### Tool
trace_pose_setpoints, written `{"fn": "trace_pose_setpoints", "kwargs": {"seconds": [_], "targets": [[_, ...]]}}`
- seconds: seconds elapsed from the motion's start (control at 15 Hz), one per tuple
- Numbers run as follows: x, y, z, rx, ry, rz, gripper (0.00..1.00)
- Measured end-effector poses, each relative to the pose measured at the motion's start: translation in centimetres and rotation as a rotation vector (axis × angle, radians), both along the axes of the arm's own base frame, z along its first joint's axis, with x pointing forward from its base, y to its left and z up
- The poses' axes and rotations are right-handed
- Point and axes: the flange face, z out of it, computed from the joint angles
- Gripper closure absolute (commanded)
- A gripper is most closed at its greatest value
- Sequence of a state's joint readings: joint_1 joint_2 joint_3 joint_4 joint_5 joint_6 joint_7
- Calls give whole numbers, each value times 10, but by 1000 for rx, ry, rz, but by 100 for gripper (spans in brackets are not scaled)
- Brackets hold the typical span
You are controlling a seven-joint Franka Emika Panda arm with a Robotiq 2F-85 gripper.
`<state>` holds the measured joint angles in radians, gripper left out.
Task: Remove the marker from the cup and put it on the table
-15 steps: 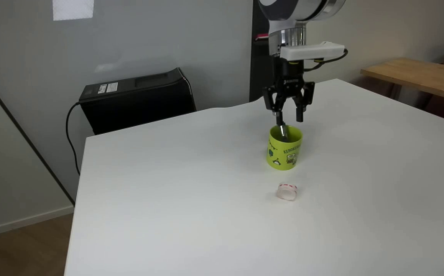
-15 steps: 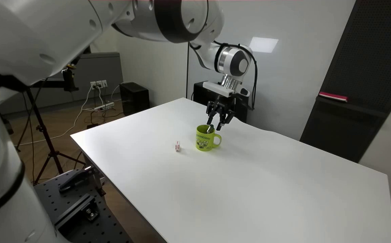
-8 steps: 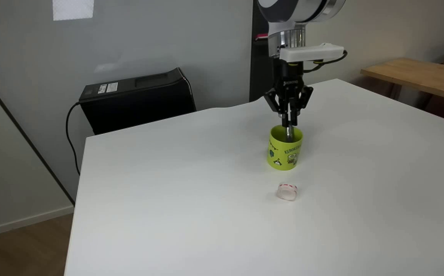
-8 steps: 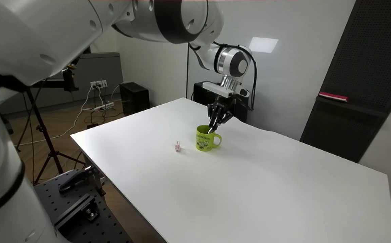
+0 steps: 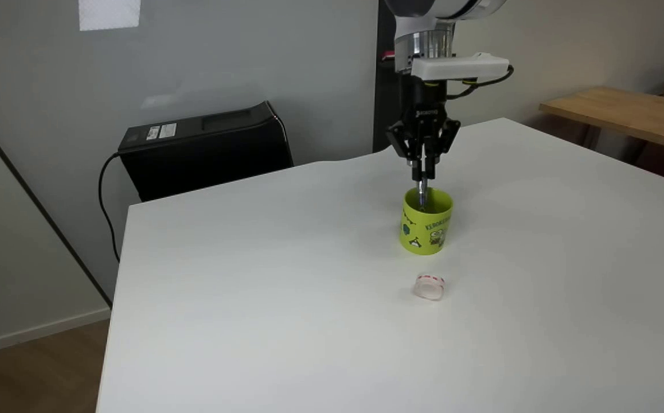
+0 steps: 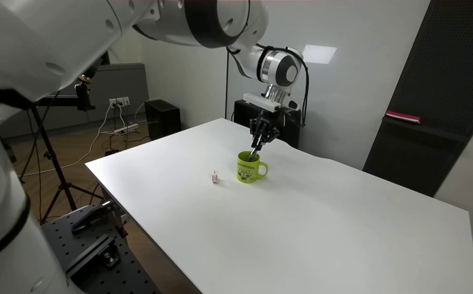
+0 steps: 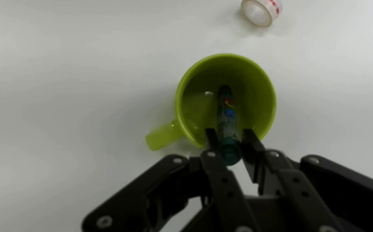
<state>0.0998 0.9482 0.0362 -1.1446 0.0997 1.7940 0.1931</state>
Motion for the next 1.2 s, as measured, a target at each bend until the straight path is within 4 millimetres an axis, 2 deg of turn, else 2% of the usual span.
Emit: {"fn": "trace_pose_setpoints", "kwargs": {"seconds": [0.27,0.53,0.87,1.2], "targets": [[5,9,38,9,-54,11,96],[9,-1,70,3,-97,3,96],[11,-43,92,-41,-123,-37,96],[5,-91,92,-105,-126,-72,96]]}}
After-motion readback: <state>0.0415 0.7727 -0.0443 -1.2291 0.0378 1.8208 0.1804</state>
